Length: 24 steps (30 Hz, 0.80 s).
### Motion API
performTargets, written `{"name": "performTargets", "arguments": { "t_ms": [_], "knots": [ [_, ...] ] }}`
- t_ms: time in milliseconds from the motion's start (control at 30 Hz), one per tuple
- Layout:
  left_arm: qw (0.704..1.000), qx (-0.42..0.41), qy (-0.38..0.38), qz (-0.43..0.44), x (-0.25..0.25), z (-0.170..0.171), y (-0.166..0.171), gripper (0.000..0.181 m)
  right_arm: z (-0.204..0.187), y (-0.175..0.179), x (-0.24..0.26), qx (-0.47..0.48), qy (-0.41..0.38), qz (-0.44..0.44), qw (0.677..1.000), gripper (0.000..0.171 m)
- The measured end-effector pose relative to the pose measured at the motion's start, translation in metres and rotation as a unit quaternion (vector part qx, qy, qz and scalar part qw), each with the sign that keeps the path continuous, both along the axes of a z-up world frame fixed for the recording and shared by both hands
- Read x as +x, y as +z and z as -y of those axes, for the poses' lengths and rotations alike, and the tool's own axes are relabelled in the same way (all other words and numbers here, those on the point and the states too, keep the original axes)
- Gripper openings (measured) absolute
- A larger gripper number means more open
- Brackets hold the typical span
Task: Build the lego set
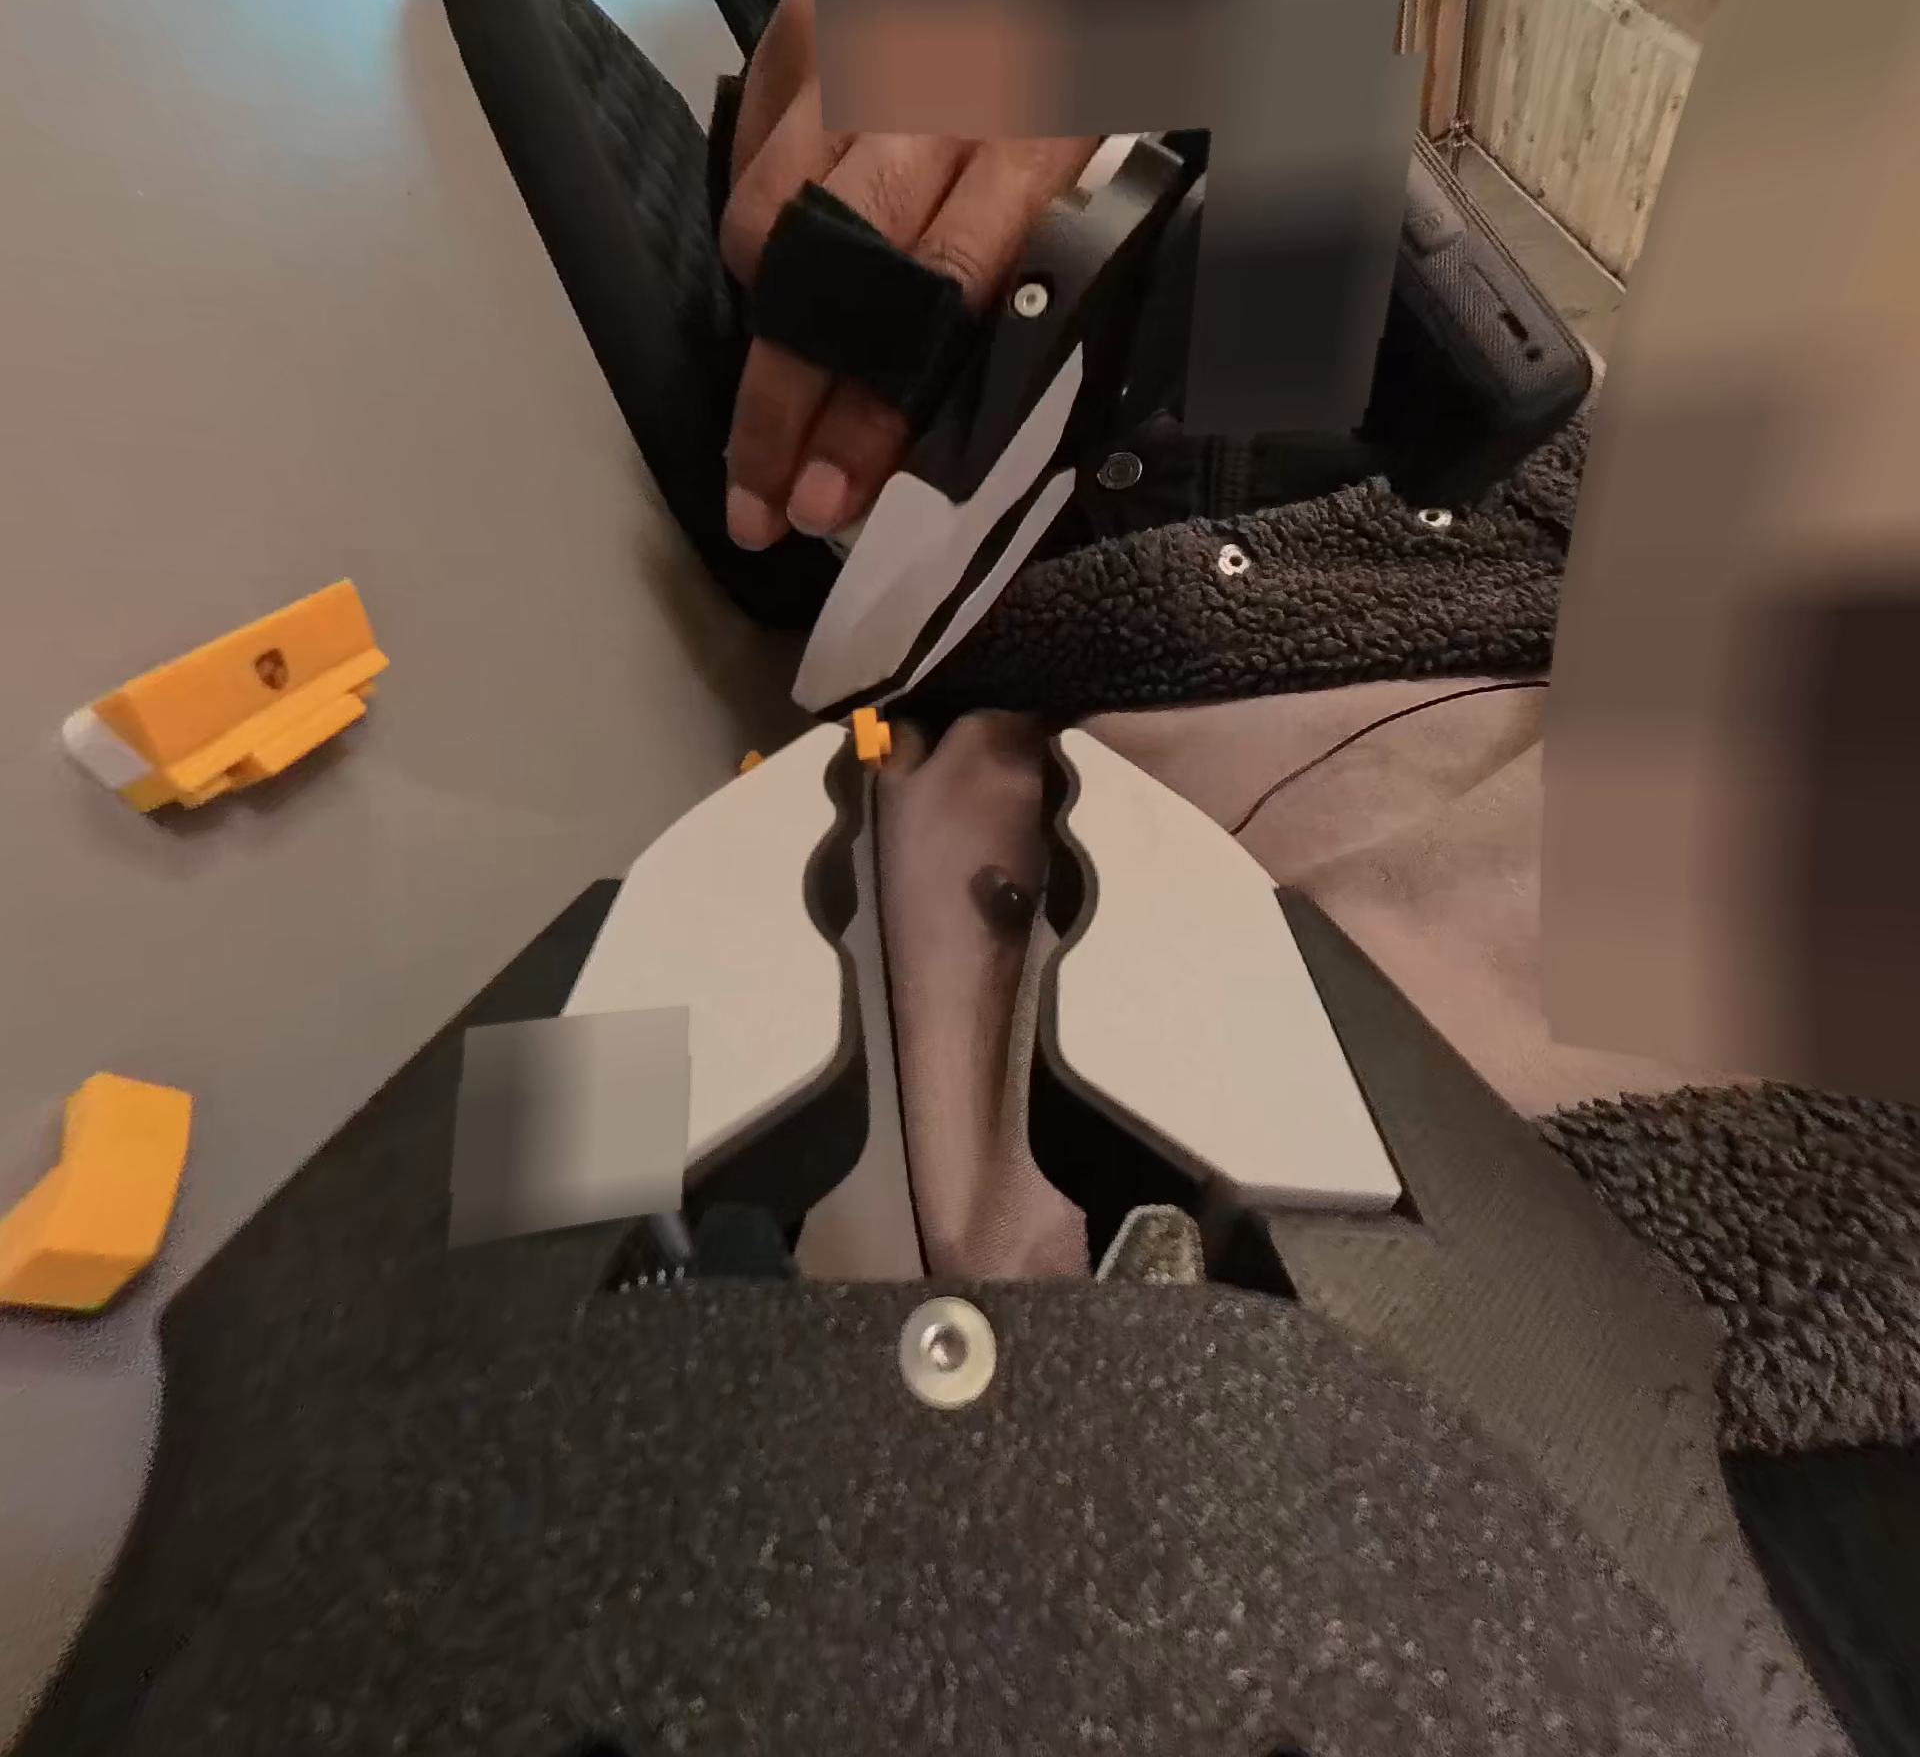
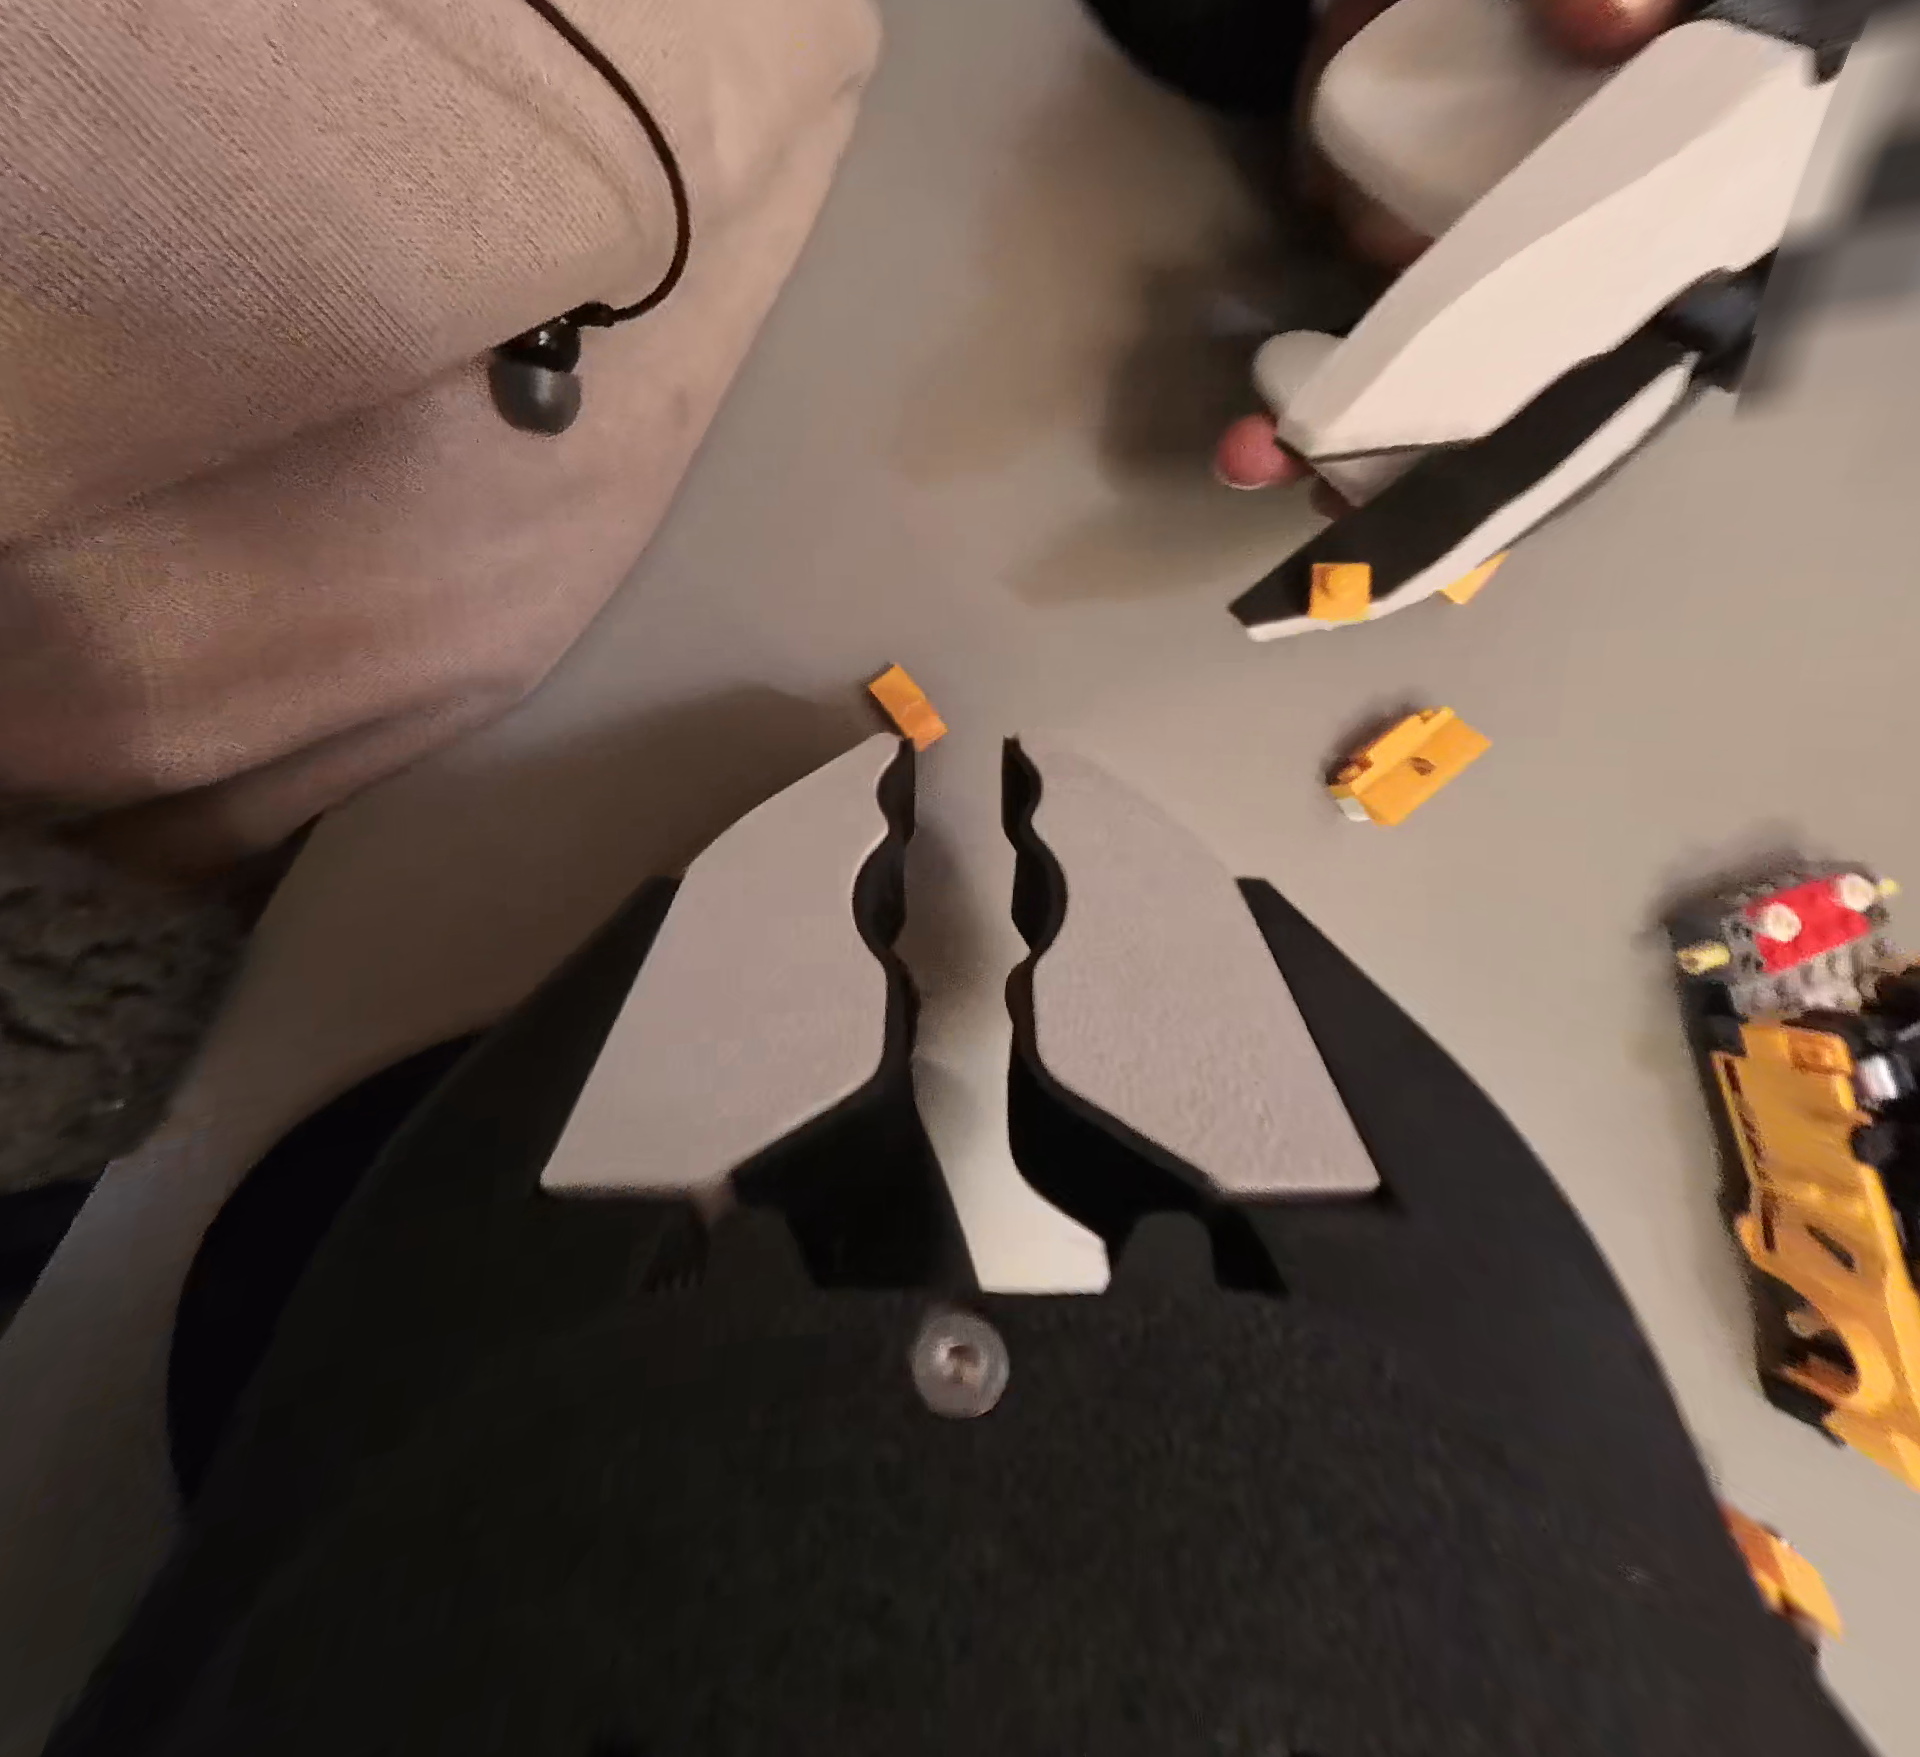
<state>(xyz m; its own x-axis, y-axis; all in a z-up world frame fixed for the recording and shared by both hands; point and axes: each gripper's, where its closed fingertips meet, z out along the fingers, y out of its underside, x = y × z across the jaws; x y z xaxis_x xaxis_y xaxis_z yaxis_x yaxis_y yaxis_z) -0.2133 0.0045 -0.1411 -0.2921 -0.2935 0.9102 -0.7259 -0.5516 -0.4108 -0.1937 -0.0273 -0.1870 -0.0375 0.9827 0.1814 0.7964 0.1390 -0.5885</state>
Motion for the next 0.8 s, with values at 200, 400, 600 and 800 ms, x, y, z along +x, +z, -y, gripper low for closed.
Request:
{"name": "performTargets", "arguments": {
  "t_ms": [200,400,600,800],
  "knots": [
    [1.0,-0.003,0.01,0.004,-0.001,-0.002,0.002,0.037,0.003,-0.017,-0.005,-0.038,0.055,0.069,0.995,0.016],
    [1.0,-0.012,0.016,0.017,-0.001,-0.005,0.005,0.041,0.006,-0.024,-0.008,-0.088,0.057,0.077,0.992,0.01],
    [0.999,-0.015,0.022,0.024,-0.001,-0.006,0.006,0.046,0.001,-0.017,-0.008,-0.103,-0.001,0.039,0.994,0.008],
    [0.999,-0.016,0.043,0.029,0.002,-0.01,0.007,0.056,-0.056,0.037,0.0,-0.015,-0.162,-0.087,0.983,0.008]
  ]
}}
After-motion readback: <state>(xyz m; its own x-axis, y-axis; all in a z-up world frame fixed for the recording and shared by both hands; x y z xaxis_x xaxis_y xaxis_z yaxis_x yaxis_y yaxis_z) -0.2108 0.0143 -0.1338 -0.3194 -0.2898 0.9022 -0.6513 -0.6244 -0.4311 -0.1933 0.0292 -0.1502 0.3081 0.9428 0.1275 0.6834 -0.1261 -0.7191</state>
